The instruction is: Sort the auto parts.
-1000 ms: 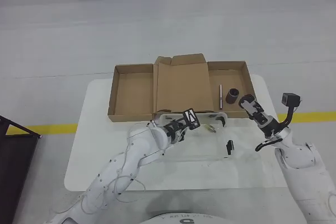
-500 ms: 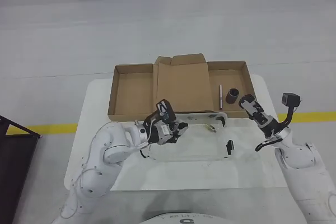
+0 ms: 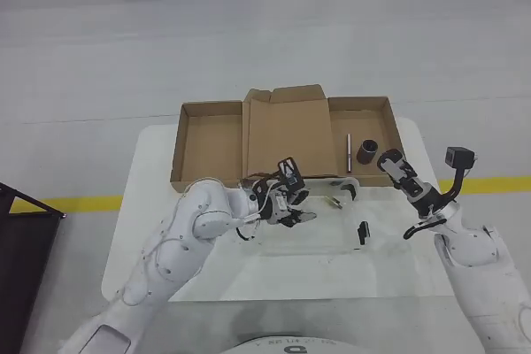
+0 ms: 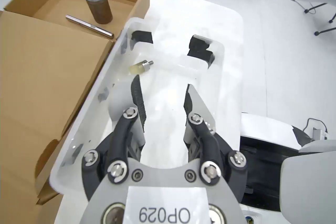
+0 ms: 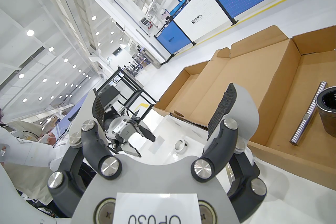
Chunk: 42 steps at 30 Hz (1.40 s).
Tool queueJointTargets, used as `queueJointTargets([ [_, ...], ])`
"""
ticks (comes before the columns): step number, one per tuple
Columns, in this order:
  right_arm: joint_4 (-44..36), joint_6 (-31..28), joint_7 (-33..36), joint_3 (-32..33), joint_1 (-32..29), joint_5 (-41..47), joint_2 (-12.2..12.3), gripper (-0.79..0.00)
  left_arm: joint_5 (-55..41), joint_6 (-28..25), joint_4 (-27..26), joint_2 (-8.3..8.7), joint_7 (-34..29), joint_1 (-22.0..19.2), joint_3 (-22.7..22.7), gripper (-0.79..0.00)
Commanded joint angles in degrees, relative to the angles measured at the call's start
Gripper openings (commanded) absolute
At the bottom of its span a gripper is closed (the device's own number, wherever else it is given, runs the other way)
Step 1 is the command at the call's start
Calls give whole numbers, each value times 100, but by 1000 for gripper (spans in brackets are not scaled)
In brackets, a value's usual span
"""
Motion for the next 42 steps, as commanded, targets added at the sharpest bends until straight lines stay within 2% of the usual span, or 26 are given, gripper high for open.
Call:
queueJointTargets([
  [1, 0, 0, 0, 0, 0, 0, 0, 0, 15, 10, 375, -79, 36, -238, 321, -145],
  [5, 0, 0, 0, 0, 0, 0, 0, 0, -29, 36, 661, -192, 365, -487, 626, -154],
  [9, 0, 0, 0, 0, 0, 0, 0, 0, 38, 55, 714, -154, 650, -471, 470, -175],
  [12, 0, 0, 0, 0, 0, 0, 0, 0, 104, 27, 567, -70, 910, -307, 200, -231],
  [16, -77, 39, 41, -33, 9, -58, -1, 0, 117, -248, 63, 111, 1512, 188, -426, -237],
  [23, -428, 207, 140, -166, 36, -851, -1, 0, 101, -617, -807, 478, 2375, 1485, -2081, -200],
  [25, -527, 306, 66, -180, 45, -1110, -5, 0, 124, -634, -999, 544, 2512, 1796, -2442, -166],
  [26, -574, 355, 17, -189, 56, -1076, -10, 0, 111, -623, -1063, 569, 2576, 1921, -2599, -92],
  [27, -574, 355, 17, -189, 56, -1076, -10, 0, 81, -590, -1101, 589, 2631, 2030, -2731, 0],
  [29, -574, 355, 17, -189, 56, -1076, -10, 0, 68, -552, -1153, 611, 2678, 2143, -2870, 0],
  [33, -584, 371, 17, -189, 60, -1118, -9, 0, 68, -552, -1153, 611, 2678, 2143, -2870, 0],
  [35, -790, 602, -98, -267, 66, -1954, -18, 0, 68, -552, -1153, 611, 2678, 2143, -2870, 0],
  [37, -1042, 585, -271, -393, -9, -2945, -26, 0, 57, -487, -1149, 609, 2707, 2155, -2872, 0],
  [42, -1431, 823, -754, -690, -351, -5400, -34, 0, 36, -196, -1120, 617, 3110, 2243, -3018, 0],
])
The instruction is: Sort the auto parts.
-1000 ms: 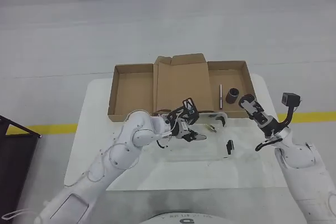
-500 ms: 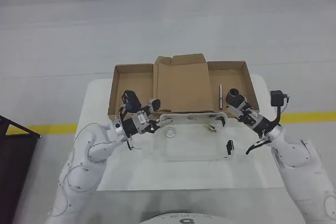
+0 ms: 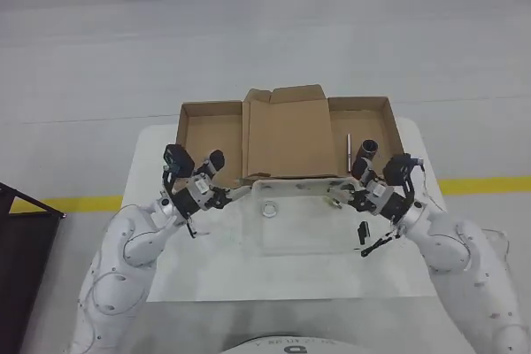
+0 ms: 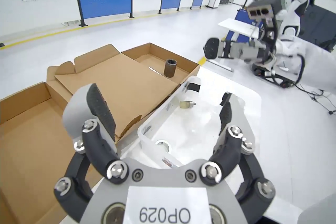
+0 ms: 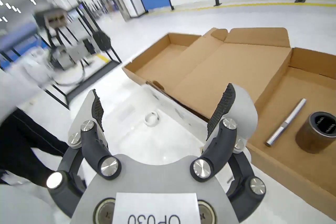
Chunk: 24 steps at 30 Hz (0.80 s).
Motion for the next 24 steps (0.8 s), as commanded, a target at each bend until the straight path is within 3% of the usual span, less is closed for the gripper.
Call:
queueJointTargets([
  [1, -87, 179, -115, -141, -112, -1168, -2, 0, 8, 35, 15, 10, 137, 30, -75, 0],
  [6, -209, 632, -80, -460, -232, -2546, -4, -77, -20, 137, 23, 31, 385, 72, -252, 0],
  [12, -262, 889, 279, -858, -160, -3379, -19, -105, -31, 189, 43, 48, 467, 89, -293, 0],
  [19, -80, 1089, 984, -1262, 178, -3559, -73, -228, -13, 194, 48, 49, 467, 87, -283, 0],
  [21, -15, 1122, 1186, -1315, 308, -3476, -88, -209, -13, 194, 48, 49, 467, 87, -283, 0],
  [24, 81, 1221, 1469, -1410, 483, -3441, -112, -252, -13, 194, 48, 49, 467, 87, -283, 0],
])
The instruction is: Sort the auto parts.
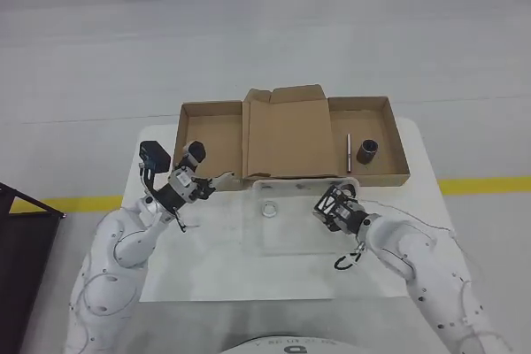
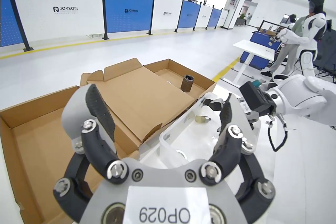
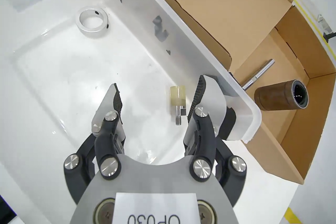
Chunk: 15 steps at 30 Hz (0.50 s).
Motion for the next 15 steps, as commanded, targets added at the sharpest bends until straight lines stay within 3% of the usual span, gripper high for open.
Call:
queueJointTargets([
  [1, 53, 64, 181, -70, 108, -12, -15, -280, 0, 0, 0, 0, 0, 0, 0, 0],
  [8, 308, 381, 667, -351, 425, -343, -70, -394, 0, 0, 0, 0, 0, 0, 0, 0],
  [15, 601, 498, 859, -593, 681, -492, -126, -425, 0, 0, 0, 0, 0, 0, 0, 0],
])
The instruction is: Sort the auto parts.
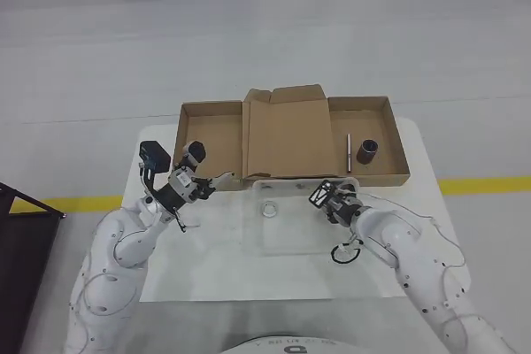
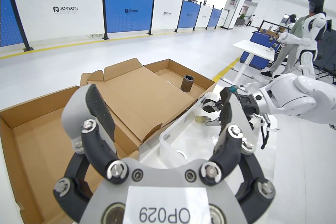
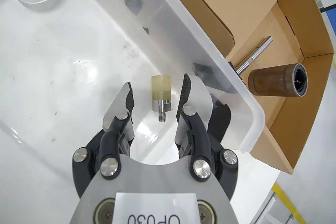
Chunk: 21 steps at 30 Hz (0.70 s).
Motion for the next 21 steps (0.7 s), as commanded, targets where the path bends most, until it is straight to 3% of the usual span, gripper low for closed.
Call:
queueJointTargets([
  [1, 74, 23, 39, -61, 56, -39, -14, -422, 0, 0, 0, 0, 0, 0, 0, 0],
  [17, 572, 3, 415, -332, 516, -76, -110, -462, 0, 0, 0, 0, 0, 0, 0, 0],
  [20, 636, -45, 471, -367, 575, -38, -125, -502, 0, 0, 0, 0, 0, 0, 0, 0],
  [21, 649, -54, 485, -372, 589, -29, -128, -548, 0, 0, 0, 0, 0, 0, 0, 0],
])
